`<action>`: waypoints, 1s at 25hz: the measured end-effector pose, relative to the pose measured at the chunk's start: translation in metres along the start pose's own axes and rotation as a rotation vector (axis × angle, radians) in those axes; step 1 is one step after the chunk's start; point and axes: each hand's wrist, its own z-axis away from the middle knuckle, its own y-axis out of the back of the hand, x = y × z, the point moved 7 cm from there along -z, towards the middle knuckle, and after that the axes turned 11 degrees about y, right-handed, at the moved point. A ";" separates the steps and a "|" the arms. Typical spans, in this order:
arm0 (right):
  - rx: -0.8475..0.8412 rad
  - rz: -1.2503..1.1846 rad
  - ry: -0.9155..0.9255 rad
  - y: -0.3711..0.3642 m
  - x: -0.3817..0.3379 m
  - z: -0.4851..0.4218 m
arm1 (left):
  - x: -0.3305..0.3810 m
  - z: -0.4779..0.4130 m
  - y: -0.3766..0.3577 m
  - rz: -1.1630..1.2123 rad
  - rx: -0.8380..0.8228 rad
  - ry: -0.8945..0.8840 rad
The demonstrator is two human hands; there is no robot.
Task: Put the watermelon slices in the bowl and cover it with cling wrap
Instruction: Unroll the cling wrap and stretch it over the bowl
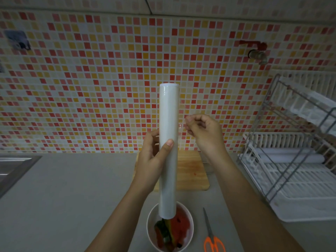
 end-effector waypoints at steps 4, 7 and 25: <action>0.001 -0.071 -0.043 -0.003 0.001 0.006 | 0.011 -0.005 0.001 -0.032 0.017 -0.047; -0.100 -0.074 -0.066 -0.015 0.007 0.023 | 0.016 -0.008 0.002 -0.020 0.019 -0.069; -0.082 -0.131 -0.065 -0.020 -0.008 0.009 | 0.021 -0.006 0.002 0.008 -0.024 -0.080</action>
